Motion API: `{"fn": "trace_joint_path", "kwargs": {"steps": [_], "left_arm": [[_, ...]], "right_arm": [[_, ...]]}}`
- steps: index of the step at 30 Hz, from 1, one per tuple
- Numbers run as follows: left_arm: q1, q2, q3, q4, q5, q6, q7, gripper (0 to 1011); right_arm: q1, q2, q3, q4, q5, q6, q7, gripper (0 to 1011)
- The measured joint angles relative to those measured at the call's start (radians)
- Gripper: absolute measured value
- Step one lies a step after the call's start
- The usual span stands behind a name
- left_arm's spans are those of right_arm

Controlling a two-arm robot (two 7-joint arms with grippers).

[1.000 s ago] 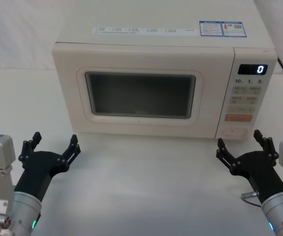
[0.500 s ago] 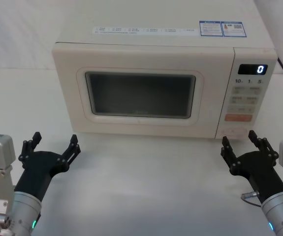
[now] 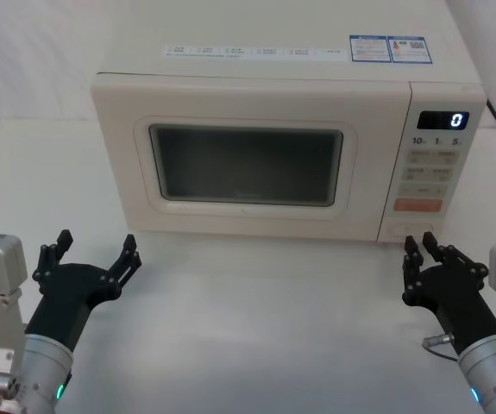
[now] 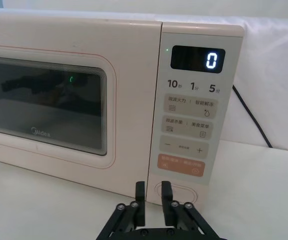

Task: Press the button to open the microwave door with one hand; close the microwave door with the other hand.

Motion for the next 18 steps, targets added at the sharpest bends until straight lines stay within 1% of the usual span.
{"fn": "trace_joint_path", "kwargs": {"steps": [4,6,7,8,18], "left_arm": [[0.0,0.0,0.0,0.0,0.0,0.0,0.0,1001],[0.0,0.0,0.0,0.0,0.0,0.0,0.0,1001],[0.0,0.0,0.0,0.0,0.0,0.0,0.0,1001],[0.0,0.0,0.0,0.0,0.0,0.0,0.0,1001],[0.0,0.0,0.0,0.0,0.0,0.0,0.0,1001]], "right_arm": [[0.0,0.0,0.0,0.0,0.0,0.0,0.0,115],[0.0,0.0,0.0,0.0,0.0,0.0,0.0,39],[0.0,0.0,0.0,0.0,0.0,0.0,0.0,39],[0.0,0.0,0.0,0.0,0.0,0.0,0.0,6],[0.0,0.0,0.0,0.0,0.0,0.0,0.0,0]]}}
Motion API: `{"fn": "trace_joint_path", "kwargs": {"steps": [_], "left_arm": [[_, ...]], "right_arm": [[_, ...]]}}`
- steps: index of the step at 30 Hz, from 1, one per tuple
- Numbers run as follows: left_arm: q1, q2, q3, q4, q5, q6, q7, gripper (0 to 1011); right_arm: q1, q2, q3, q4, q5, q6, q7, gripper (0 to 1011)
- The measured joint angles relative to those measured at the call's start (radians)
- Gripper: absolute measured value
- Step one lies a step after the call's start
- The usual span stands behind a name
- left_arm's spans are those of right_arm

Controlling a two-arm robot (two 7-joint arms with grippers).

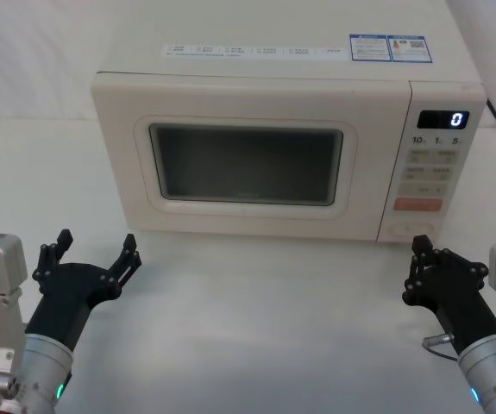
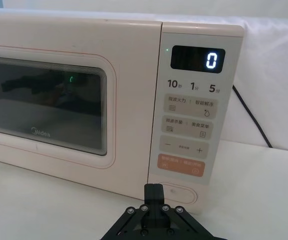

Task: Press the button to open the microwave door with one hand; close the microwave door with the other hand.

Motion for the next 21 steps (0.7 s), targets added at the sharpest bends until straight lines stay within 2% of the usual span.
{"fn": "trace_joint_path", "kwargs": {"steps": [21], "left_arm": [[0.0,0.0,0.0,0.0,0.0,0.0,0.0,1001]], "right_arm": [[0.0,-0.003,0.003,0.0,0.0,0.0,0.003,0]]}}
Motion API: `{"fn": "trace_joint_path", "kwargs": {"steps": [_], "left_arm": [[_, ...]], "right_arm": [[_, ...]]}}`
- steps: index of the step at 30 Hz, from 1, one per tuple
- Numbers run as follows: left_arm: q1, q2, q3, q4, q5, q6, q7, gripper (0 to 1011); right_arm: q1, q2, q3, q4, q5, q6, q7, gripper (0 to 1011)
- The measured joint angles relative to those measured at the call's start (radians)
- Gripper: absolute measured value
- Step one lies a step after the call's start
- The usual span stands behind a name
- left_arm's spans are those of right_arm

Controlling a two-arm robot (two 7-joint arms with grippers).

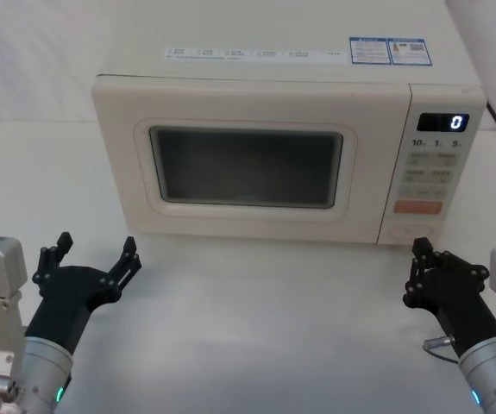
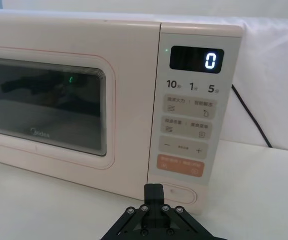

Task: Press the button to open the microwave door with one hand; close the microwave door with the other hand.

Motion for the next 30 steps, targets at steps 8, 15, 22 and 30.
{"fn": "trace_joint_path", "kwargs": {"steps": [8,15,22,30], "left_arm": [[0.0,0.0,0.0,0.0,0.0,0.0,0.0,1001],[0.0,0.0,0.0,0.0,0.0,0.0,0.0,1001],[0.0,0.0,0.0,0.0,0.0,0.0,0.0,1001],[0.0,0.0,0.0,0.0,0.0,0.0,0.0,1001]], "right_arm": [[0.0,-0.029,0.03,0.016,0.016,0.01,0.031,0],[0.012,-0.052,0.056,0.054,0.037,0.018,0.06,0],[0.037,-0.073,0.069,0.103,0.032,0.025,0.078,0],[0.078,-0.095,0.077,0.168,0.009,0.027,0.099,0]]}}
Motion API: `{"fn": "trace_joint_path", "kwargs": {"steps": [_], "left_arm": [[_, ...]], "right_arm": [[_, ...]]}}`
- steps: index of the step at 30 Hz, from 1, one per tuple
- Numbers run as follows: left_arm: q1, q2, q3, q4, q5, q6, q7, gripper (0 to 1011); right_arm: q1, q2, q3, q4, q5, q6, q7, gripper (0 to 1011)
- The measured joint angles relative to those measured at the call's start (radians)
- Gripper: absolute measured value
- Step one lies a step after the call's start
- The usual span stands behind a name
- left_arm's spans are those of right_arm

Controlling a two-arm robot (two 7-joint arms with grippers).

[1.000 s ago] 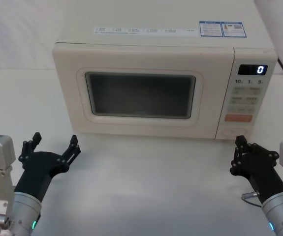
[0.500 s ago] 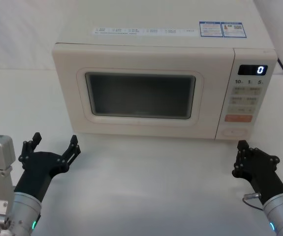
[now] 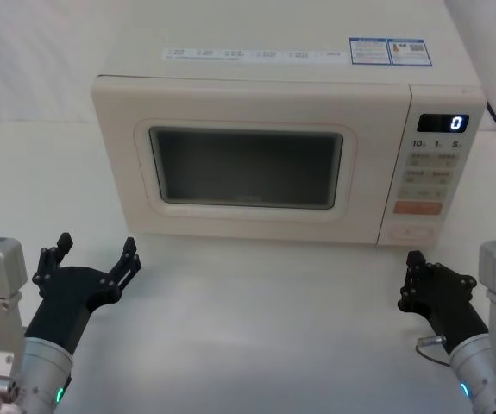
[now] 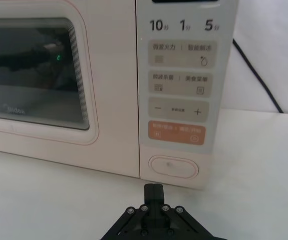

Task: Press the button to open the microwave door with one hand; close the microwave door with the other hand.

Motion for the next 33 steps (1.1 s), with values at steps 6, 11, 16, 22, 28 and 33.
{"fn": "trace_joint_path", "kwargs": {"steps": [6,11,16,22,28,33], "left_arm": [[0.0,0.0,0.0,0.0,0.0,0.0,0.0,1001],[0.0,0.0,0.0,0.0,0.0,0.0,0.0,1001],[0.0,0.0,0.0,0.0,0.0,0.0,0.0,1001],[0.0,0.0,0.0,0.0,0.0,0.0,0.0,1001],[0.0,0.0,0.0,0.0,0.0,0.0,0.0,1001],[0.0,0.0,0.0,0.0,0.0,0.0,0.0,1001]], "right_arm": [[0.036,-0.014,0.008,0.048,-0.008,-0.002,0.01,0],[0.063,-0.023,0.013,0.085,-0.016,-0.004,0.012,0],[0.091,-0.034,0.018,0.122,-0.023,-0.008,0.012,0],[0.117,-0.04,0.021,0.155,-0.03,-0.014,0.013,0],[0.136,-0.046,0.026,0.176,-0.032,-0.018,0.014,0],[0.147,-0.049,0.03,0.191,-0.033,-0.021,0.015,0]]}}
